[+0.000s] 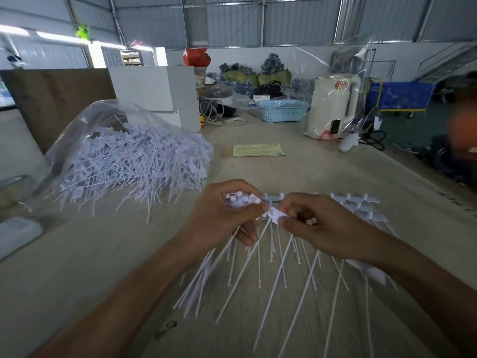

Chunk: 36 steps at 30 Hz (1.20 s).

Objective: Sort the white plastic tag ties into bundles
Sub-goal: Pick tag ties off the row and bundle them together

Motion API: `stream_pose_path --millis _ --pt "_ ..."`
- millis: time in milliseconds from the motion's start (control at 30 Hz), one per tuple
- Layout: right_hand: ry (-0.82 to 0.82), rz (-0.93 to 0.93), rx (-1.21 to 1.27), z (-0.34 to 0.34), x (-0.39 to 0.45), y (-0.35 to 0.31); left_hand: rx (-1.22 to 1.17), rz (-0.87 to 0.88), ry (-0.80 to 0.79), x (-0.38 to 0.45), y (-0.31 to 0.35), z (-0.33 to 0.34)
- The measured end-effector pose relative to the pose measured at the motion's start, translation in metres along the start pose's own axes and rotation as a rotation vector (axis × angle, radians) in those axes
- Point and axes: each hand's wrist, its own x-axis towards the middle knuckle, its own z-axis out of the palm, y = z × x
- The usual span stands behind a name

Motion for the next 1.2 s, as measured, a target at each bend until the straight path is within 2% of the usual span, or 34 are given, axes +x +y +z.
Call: stream_pose_path --millis 167,267,333,367,433,533,633,733,900,967,1033,1200 --pt "0.041 -0.021 -0.010 0.003 -0.002 -0.001 0.020 0.005 0.023 -0.002 0.001 0.004" --pt "0.088 -0.179 -0.312 0.003 -0.004 -0.010 0.042 -0.098 0.040 0.002 0.006 -0.002" --pt "0.086 -0.294 -0.521 0.004 -0.004 -0.019 0.034 -0.231 -0.030 0.004 0.010 -0.011" --pt "0.067 -0.295 -0.521 0.004 -0.004 -0.022 0.040 -0.267 -0.093 0.004 0.012 -0.015" --pt "0.017 -0.269 -0.419 0.001 -0.005 -0.022 0.127 -0.242 -0.153 0.003 0.013 -0.027" --pt "0.005 -0.220 -0.209 -0.014 -0.007 -0.015 0.332 -0.097 -0.068 0.001 0.012 -0.043" --pt "0.025 -0.112 0.095 -0.018 -0.005 -0.011 0.213 -0.048 -0.117 0.001 0.015 -0.029" --pt "0.028 -0.048 0.260 -0.005 -0.001 -0.007 0.056 -0.050 -0.203 0.000 0.012 -0.009" --pt "0.131 -0.021 0.241 0.001 0.000 -0.004 -0.099 -0.087 -0.155 -0.003 0.007 0.004" --pt "0.104 -0.054 0.132 0.005 -0.001 -0.005 -0.104 -0.101 -0.142 -0.003 0.005 0.011" --pt "0.060 -0.045 0.155 0.002 -0.002 -0.004 -0.116 -0.098 -0.113 -0.003 0.005 0.012" --pt "-0.032 0.054 0.084 -0.016 -0.003 0.001 0.003 -0.028 0.079 -0.001 0.005 0.002"
